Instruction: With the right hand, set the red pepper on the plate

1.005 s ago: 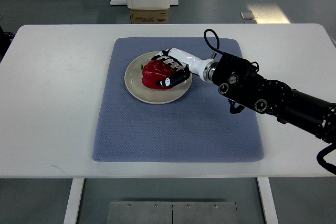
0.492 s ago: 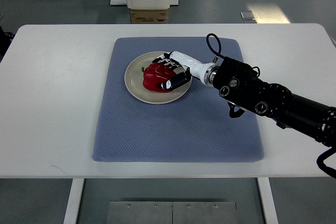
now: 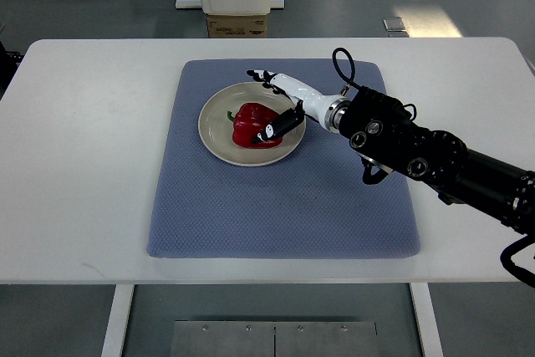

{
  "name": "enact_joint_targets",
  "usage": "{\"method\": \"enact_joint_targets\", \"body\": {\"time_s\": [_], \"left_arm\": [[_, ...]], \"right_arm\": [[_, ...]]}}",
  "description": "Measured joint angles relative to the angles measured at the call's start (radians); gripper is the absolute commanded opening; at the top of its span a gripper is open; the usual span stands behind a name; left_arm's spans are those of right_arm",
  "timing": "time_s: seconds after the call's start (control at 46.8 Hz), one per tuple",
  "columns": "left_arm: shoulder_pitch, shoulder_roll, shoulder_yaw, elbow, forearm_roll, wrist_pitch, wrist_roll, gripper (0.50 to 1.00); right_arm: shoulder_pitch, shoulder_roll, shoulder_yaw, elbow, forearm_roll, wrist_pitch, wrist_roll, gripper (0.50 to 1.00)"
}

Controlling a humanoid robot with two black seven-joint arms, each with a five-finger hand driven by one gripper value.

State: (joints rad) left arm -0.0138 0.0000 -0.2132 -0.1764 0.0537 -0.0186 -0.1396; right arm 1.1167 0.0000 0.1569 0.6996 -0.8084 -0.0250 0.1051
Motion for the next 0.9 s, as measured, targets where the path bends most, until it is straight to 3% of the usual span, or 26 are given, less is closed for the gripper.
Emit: {"method": "enact_joint_targets", "body": {"time_s": [0.492, 0.898], "left_arm": [[0.000, 0.000, 0.000, 0.000, 0.000, 0.000, 0.000, 1.000], [0.000, 0.000, 0.000, 0.000, 0.000, 0.000, 0.000, 1.000]], "right_arm": [[-0.120, -0.090, 0.289, 0.000, 0.001, 0.002, -0.004, 1.000], [-0.276, -0.128, 0.648, 0.004, 0.045, 0.000, 0.004, 1.000]]}}
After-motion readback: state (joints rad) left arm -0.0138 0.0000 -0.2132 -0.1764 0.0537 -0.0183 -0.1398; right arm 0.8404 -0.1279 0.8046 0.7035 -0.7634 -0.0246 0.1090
